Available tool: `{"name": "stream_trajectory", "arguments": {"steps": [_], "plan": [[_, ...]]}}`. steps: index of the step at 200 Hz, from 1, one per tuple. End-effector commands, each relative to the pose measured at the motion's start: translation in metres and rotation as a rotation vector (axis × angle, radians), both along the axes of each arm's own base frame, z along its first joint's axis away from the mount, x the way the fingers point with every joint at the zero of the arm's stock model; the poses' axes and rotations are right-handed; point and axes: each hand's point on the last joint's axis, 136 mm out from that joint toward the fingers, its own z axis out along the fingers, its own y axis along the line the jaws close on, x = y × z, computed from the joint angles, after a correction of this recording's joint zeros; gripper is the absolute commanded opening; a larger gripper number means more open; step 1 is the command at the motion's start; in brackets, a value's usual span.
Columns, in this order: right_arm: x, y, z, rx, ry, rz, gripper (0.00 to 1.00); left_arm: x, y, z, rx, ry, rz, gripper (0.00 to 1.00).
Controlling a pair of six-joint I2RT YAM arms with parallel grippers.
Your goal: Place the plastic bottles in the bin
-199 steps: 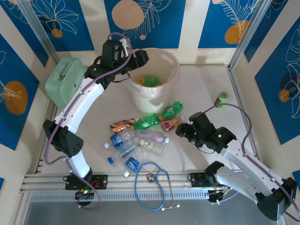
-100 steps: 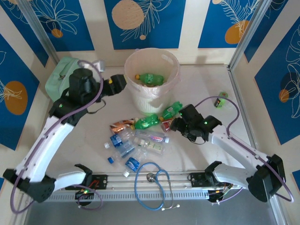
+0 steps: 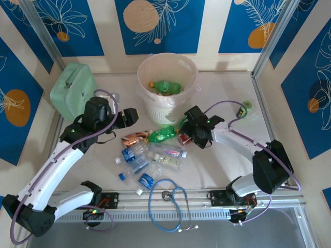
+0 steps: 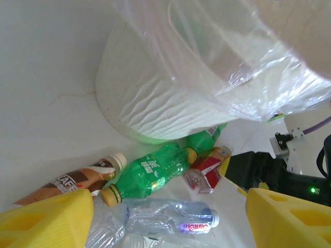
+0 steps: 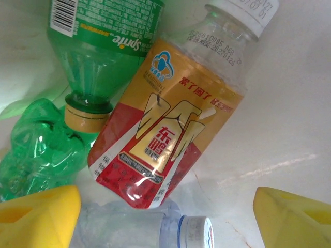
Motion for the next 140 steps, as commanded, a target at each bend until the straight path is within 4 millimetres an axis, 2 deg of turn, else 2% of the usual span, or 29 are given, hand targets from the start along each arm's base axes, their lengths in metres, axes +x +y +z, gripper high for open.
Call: {"name": "stream_trajectory", "arguments": {"steps": [1,40,80,140], "plan": [[0.010,-0.002,0.001,-0.001,-0.006,-0.045,0.88,-0.002,-0.004,0.003,-0.050,-0.010,-0.014,0.77],[0.021,0.000,-0.007,0.025,0.006,-0.054,0.89,-0.004,-0.008,-0.009,-0.063,0.015,-0.031,0.76],[0.024,0.002,-0.017,0.023,0.043,-0.070,0.89,-0.004,-0.007,-0.019,-0.057,0.036,-0.022,0.76],[0.016,-0.008,-0.033,-0.005,0.090,-0.102,0.85,-0.002,-0.009,-0.025,-0.063,0.058,-0.017,0.75]]}}
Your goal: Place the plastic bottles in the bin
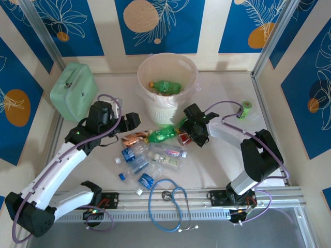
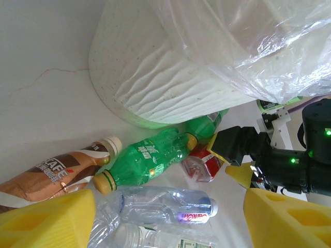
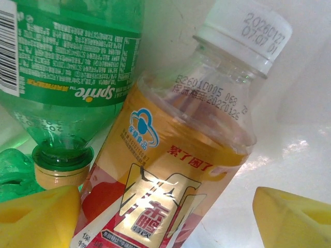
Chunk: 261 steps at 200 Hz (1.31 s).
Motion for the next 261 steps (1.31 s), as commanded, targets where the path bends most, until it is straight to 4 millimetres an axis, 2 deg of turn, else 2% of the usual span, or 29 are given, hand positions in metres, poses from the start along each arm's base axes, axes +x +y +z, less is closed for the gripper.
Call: {"name": "stream_trajectory", "arguments": {"steps": [1,71,100,151,261], "plan": [[-0.004,-0.006,-0.006,0.002,0.032,-0.036,0.85,0.001,-0.002,0.002,-0.027,0.000,-0.001,0.75],[-0.018,-0.028,-0.016,-0.041,0.073,-0.070,0.84,0.002,-0.003,0.000,-0.028,0.003,-0.003,0.75],[-0.020,-0.033,-0.015,-0.045,0.058,-0.069,0.81,0.002,-0.002,-0.001,-0.028,0.004,0.001,0.75],[-0.026,-0.041,-0.024,-0.038,0.085,-0.074,0.79,0.001,-0.001,-0.005,-0.020,0.010,0.000,0.75],[-0.035,-0.053,-0.022,-0.052,0.068,-0.075,0.65,0.000,0.001,-0.013,-0.012,0.026,0.014,0.74]]}}
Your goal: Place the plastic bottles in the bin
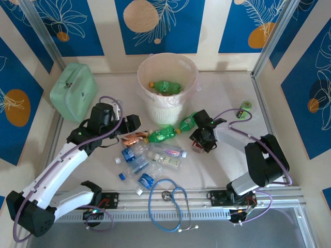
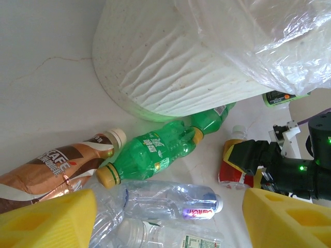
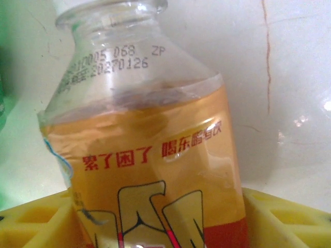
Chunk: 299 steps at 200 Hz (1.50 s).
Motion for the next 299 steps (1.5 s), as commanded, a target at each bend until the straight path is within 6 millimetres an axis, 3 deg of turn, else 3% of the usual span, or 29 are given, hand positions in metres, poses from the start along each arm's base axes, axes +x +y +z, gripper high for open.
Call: {"name": "stream_trajectory", "arguments": {"steps": [1,35,68,103,151,192,251,299], "plan": [[-0.006,-0.007,0.003,-0.007,-0.002,-0.004,0.65,0.002,0.001,0.001,-0.016,-0.003,0.015,0.74],[-0.009,-0.011,0.014,0.001,-0.033,-0.001,0.64,0.002,0.002,0.000,-0.012,-0.001,0.019,0.74],[-0.015,-0.012,0.038,0.034,-0.114,0.016,0.62,0.003,0.003,-0.005,-0.009,0.010,0.027,0.74],[-0.023,-0.016,0.087,0.081,-0.269,0.054,0.61,0.006,0.002,-0.006,-0.007,0.011,0.030,0.74],[-0.031,-0.016,0.175,0.143,-0.518,0.139,0.60,0.009,0.000,-0.009,-0.010,0.020,0.035,0.74],[-0.026,0.008,0.254,0.199,-0.701,0.292,0.59,0.010,-0.003,-0.016,-0.034,0.044,0.040,0.73],[-0.003,0.061,0.354,0.341,-0.926,0.512,0.60,0.009,-0.004,-0.021,-0.038,0.062,0.042,0.72],[0.031,0.094,0.396,0.374,-0.991,0.587,0.59,0.008,-0.001,-0.023,-0.025,0.064,0.053,0.72]]}}
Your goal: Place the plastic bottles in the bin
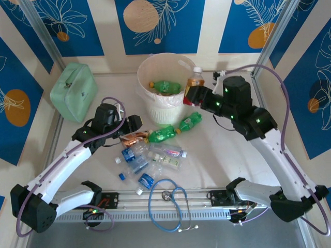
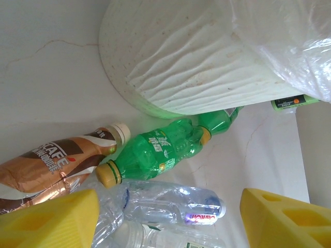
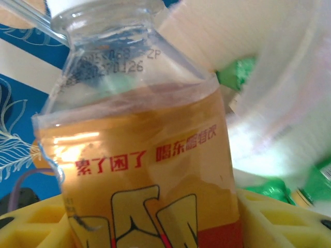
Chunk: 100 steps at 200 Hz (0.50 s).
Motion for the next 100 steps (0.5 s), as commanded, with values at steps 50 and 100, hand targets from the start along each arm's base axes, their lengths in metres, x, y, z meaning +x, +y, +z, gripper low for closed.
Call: {"name": "stream_trajectory", "arguments": {"steps": [50,100], "plan": [[0.048,0.038,0.029,0.019,-0.065,0.083,0.59,0.000,0.004,-0.001,0.004,-0.001,0.015,0.72],[0.088,0.050,0.010,0.007,-0.003,0.085,0.60,-0.002,0.007,-0.004,0.015,0.002,0.018,0.72]]}}
